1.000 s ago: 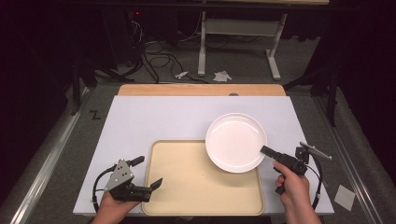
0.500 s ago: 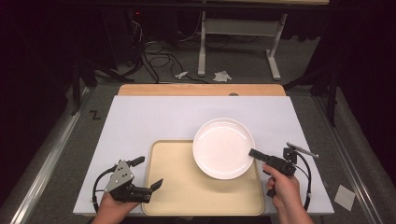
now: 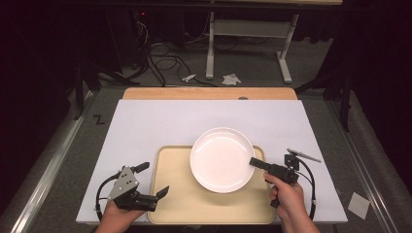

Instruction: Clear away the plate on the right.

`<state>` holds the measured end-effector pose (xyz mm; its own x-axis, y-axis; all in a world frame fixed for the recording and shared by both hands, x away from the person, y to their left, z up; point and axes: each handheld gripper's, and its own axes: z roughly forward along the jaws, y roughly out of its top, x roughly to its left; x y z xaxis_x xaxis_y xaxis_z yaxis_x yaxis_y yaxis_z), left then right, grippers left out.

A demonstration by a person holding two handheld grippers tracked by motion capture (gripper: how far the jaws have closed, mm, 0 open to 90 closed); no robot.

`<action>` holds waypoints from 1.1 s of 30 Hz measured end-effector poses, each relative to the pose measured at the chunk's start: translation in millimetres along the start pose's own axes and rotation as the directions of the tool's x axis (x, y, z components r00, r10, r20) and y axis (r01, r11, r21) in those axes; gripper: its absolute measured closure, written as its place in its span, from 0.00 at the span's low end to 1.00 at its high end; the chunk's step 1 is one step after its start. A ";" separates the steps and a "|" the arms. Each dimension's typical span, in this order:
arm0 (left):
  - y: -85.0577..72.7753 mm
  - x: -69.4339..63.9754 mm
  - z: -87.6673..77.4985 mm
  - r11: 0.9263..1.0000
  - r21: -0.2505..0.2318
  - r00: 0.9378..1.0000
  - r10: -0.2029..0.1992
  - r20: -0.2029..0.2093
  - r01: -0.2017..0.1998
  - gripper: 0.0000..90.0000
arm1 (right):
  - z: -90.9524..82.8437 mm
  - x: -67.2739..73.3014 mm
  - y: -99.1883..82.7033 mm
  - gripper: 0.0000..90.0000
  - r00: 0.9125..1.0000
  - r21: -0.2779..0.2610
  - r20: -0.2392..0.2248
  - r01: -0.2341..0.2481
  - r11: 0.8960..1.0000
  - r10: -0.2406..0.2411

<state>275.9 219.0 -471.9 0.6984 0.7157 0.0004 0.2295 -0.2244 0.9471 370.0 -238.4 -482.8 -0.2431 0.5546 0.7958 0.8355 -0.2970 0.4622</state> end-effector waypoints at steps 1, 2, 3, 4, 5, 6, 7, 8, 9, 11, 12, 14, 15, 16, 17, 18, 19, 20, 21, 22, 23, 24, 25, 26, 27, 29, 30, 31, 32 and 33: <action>0.1 0.2 -0.3 1.000 -0.002 1.000 -0.001 -0.001 0.001 0.02 | 1.4 1.4 -0.8 0.99 1.000 0.002 -0.002 -0.001 1.000 0.001; 0.1 0.3 -0.4 1.000 -0.004 1.000 -0.003 -0.002 0.003 0.02 | 2.6 2.4 -1.5 0.99 1.000 0.009 -0.002 0.006 1.000 -0.005; 0.1 0.4 -0.5 1.000 -0.002 1.000 -0.002 -0.001 0.002 0.02 | 3.4 3.4 -2.0 0.99 1.000 0.020 -0.004 0.014 1.000 -0.014; 0.1 0.4 -0.4 1.000 -0.002 1.000 -0.001 -0.001 0.001 0.02 | 4.9 4.5 -2.9 0.99 1.000 0.020 -0.007 0.016 1.000 -0.016; 0.1 0.3 -0.4 1.000 -0.002 1.000 -0.001 0.000 0.001 0.02 | 6.1 5.7 -3.8 0.99 1.000 0.027 -0.006 0.019 0.999 -0.019; 0.2 0.3 -0.4 1.000 -0.002 1.000 0.000 -0.001 0.000 0.02 | 7.5 6.7 -4.9 0.99 1.000 0.033 -0.005 0.023 0.999 -0.023; 0.3 0.2 -0.5 1.000 -0.002 1.000 0.000 -0.001 0.000 0.02 | 8.8 7.5 -5.8 0.99 1.000 0.040 -0.003 0.028 0.999 -0.028; 0.4 0.2 -0.5 1.000 -0.002 1.000 0.000 0.000 0.000 0.02 | 10.1 8.2 -6.7 0.99 0.999 0.047 -0.001 0.034 0.998 -0.034; 0.4 0.2 -0.7 1.000 -0.003 1.000 0.000 -0.001 0.000 0.02 | 12.2 9.4 -8.4 0.99 0.999 0.060 0.004 0.046 0.997 -0.046; 0.5 0.6 -1.3 1.000 -0.004 1.000 0.000 -0.002 0.000 0.02 | 13.6 10.4 -10.3 0.99 0.998 0.077 0.010 0.054 0.996 -0.055; 0.5 0.6 -1.3 1.000 -0.004 1.000 0.000 -0.002 0.000 0.02 | 13.6 10.4 -10.3 0.99 0.998 0.077 0.010 0.054 0.996 -0.055; 0.5 0.7 -1.7 1.000 -0.006 1.000 -0.001 -0.002 0.001 0.02 | 14.5 9.9 -11.9 0.99 0.998 0.084 0.015 0.060 0.995 -0.061; 0.5 0.9 -1.8 1.000 -0.007 1.000 -0.002 -0.002 0.002 0.02 | 14.4 9.6 -12.4 0.99 0.998 0.088 0.018 0.062 0.994 -0.063; 0.4 1.0 -1.9 1.000 -0.007 1.000 -0.003 -0.003 0.003 0.02 | 14.4 9.0 -12.8 0.99 0.997 0.095 0.023 0.066 0.993 -0.069; 0.3 1.1 -2.0 1.000 -0.007 1.000 -0.003 -0.003 0.003 0.02 | 14.7 9.0 -13.0 0.99 0.997 0.097 0.025 0.064 0.993 -0.067; 0.2 1.2 -2.0 1.000 -0.006 1.000 -0.004 -0.002 0.004 0.02 | 15.1 8.7 -13.6 0.99 0.997 0.113 0.025 0.069 0.991 -0.072; 0.2 1.2 -2.0 1.000 -0.006 1.000 -0.004 -0.002 0.004 0.02 | 15.1 8.7 -13.6 0.99 0.997 0.113 0.025 0.069 0.991 -0.072; 0.3 1.1 -1.9 1.000 -0.006 1.000 -0.003 -0.002 0.003 0.02 | 16.6 8.9 -14.6 0.99 0.997 0.116 0.026 0.074 0.991 -0.078; 0.3 1.1 -1.9 1.000 -0.006 1.000 -0.003 -0.002 0.003 0.02 | 16.6 8.9 -14.6 0.99 0.997 0.116 0.026 0.074 0.991 -0.078; 0.3 0.9 -1.9 1.000 -0.006 1.000 -0.003 -0.002 0.003 0.02 | 17.0 9.2 -14.7 0.99 0.996 0.126 0.028 0.077 0.989 -0.081; 0.4 0.8 -1.9 1.000 -0.006 1.000 -0.003 -0.002 0.003 0.02 | 17.8 8.7 -15.2 0.99 0.996 0.127 0.030 0.080 0.989 -0.084; 0.4 0.9 -1.9 1.000 -0.006 1.000 -0.003 -0.001 0.003 0.02 | 18.8 7.6 -15.4 0.98 0.995 0.138 0.044 0.082 0.987 -0.089; 0.4 1.0 -1.8 1.000 -0.006 1.000 -0.003 -0.001 0.003 0.02 | 18.8 7.6 -15.4 0.98 0.995 0.138 0.044 0.082 0.987 -0.089; 0.3 1.1 -1.7 1.000 -0.005 1.000 -0.003 -0.001 0.003 0.02 | 20.2 6.0 -15.8 0.98 0.994 0.144 0.060 0.081 0.986 -0.090; 0.3 1.1 -1.7 1.000 -0.005 1.000 -0.003 -0.001 0.003 0.02 | 20.2 6.0 -15.8 0.98 0.994 0.144 0.060 0.081 0.986 -0.090; 0.3 1.1 -1.8 1.000 -0.004 1.000 -0.003 0.000 0.003 0.02 | 21.3 3.6 -16.3 0.98 0.995 0.143 0.070 0.063 0.988 -0.074; 0.3 1.1 -1.8 1.000 -0.004 1.000 -0.003 0.000 0.003 0.02 | 21.7 2.4 -16.3 0.98 0.995 0.152 0.070 0.061 0.987 -0.072; 0.3 1.1 -1.7 1.000 -0.004 1.000 -0.003 0.000 0.003 0.02 | 21.8 1.7 -15.9 0.98 0.995 0.160 0.072 0.055 0.986 -0.067; 0.3 1.1 -1.8 1.000 -0.004 1.000 -0.002 0.000 0.002 0.02 | 22.1 1.3 -15.9 0.98 0.995 0.159 0.073 0.053 0.986 -0.065; 0.3 1.1 -1.7 1.000 -0.004 1.000 -0.002 -0.001 0.002 0.02 | 22.2 1.1 -15.9 0.98 0.995 0.161 0.074 0.051 0.986 -0.063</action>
<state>275.6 220.9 -471.1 0.6970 0.7171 -0.0013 0.2286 -0.2204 0.9482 367.4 -215.8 -498.0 -0.2581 0.6287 0.7336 0.8905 -0.1397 0.4331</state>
